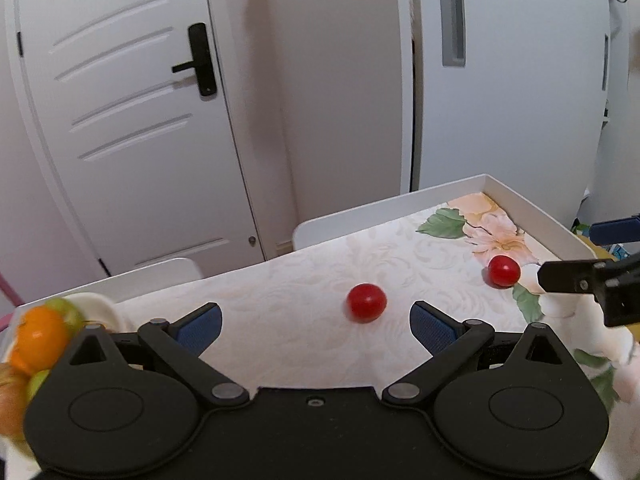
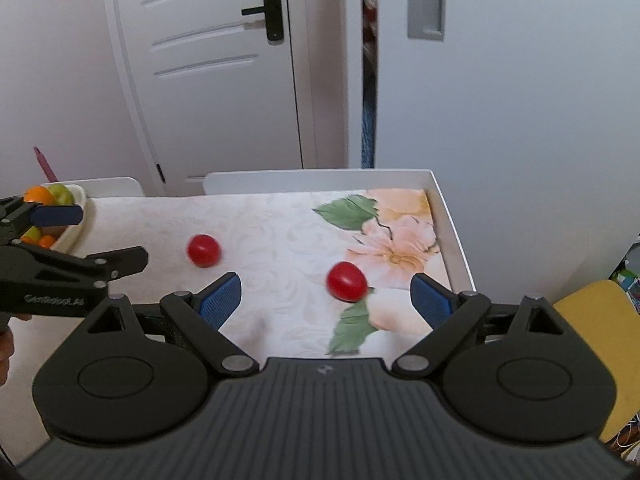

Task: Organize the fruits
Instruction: 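Move both open tools back toward the two red cherry tomatoes, then grasp a red cherry tomato with the left tool while the right tool grasps the other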

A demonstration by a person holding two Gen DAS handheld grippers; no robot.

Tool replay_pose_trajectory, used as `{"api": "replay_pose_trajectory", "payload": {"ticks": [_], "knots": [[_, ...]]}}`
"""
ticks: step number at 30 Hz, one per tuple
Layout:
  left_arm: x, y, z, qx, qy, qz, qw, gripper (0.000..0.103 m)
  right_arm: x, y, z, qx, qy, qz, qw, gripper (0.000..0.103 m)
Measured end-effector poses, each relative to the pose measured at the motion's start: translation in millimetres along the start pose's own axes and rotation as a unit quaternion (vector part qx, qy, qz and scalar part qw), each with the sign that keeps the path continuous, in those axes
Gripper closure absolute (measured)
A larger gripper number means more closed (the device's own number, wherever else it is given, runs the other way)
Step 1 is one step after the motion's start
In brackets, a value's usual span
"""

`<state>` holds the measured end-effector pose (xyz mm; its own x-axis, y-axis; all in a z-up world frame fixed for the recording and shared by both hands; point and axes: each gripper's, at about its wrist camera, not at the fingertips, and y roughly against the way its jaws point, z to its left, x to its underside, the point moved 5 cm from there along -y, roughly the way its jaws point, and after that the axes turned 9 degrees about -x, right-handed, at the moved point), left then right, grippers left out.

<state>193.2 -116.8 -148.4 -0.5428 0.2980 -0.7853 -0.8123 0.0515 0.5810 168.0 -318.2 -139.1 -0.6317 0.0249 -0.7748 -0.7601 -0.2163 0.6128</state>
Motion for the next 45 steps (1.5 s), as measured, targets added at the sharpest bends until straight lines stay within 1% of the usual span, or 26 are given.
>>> {"api": "replay_pose_trajectory", "payload": {"ticks": [5, 9, 10, 12, 14, 20, 21, 22, 23, 34, 39, 41, 42, 45], "knots": [[4, -32, -19, 0.007, -0.006, 0.014, 0.9999, 0.008, 8, -22, -13, 0.004, -0.002, 0.005, 1.0, 0.0], [8, -54, -29, 0.012, -0.014, 0.027, 0.9995, 0.025, 14, -37, -18, 0.007, -0.005, 0.007, 1.0, 0.0], [10, -58, -32, 0.013, -0.016, 0.031, 0.9993, 0.03, 16, -40, -19, 0.005, -0.008, 0.008, 1.0, 0.001], [11, -65, -35, 0.014, -0.017, 0.035, 0.9991, 0.036, 18, -46, -19, 0.004, -0.009, 0.01, 1.0, 0.007], [11, -69, -37, 0.016, -0.016, 0.035, 0.9992, 0.038, 19, -51, -18, 0.006, -0.007, 0.012, 1.0, 0.011], [8, -77, -42, 0.023, -0.015, 0.032, 0.9991, 0.05, 22, -62, -20, 0.012, -0.022, 0.013, 1.0, 0.022], [8, -77, -42, 0.025, -0.015, 0.032, 0.9991, 0.056, 23, -63, -21, 0.014, -0.023, 0.014, 1.0, 0.024], [7, -77, -43, 0.029, -0.014, 0.032, 0.999, 0.064, 23, -65, -21, 0.016, -0.024, 0.014, 0.999, 0.026], [7, -78, -44, 0.03, -0.015, 0.031, 0.9989, 0.065, 23, -66, -22, 0.017, -0.026, 0.015, 0.999, 0.027], [10, -73, -44, 0.026, -0.027, 0.03, 0.9988, 0.066, 24, -72, -21, 0.032, -0.031, 0.008, 0.999, 0.038], [14, -69, -41, 0.026, -0.029, 0.03, 0.9988, 0.066, 23, -76, -18, 0.041, -0.028, 0.002, 0.999, 0.04], [16, -68, -39, 0.025, -0.03, 0.03, 0.9988, 0.066, 22, -78, -17, 0.046, -0.025, 0.0, 0.999, 0.046], [16, -67, -37, 0.024, -0.031, 0.03, 0.9988, 0.066, 22, -79, -16, 0.049, -0.021, -0.001, 0.999, 0.051], [17, -65, -33, 0.02, -0.031, 0.034, 0.9987, 0.066, 21, -80, -14, 0.053, -0.02, -0.003, 0.998, 0.053]]}}
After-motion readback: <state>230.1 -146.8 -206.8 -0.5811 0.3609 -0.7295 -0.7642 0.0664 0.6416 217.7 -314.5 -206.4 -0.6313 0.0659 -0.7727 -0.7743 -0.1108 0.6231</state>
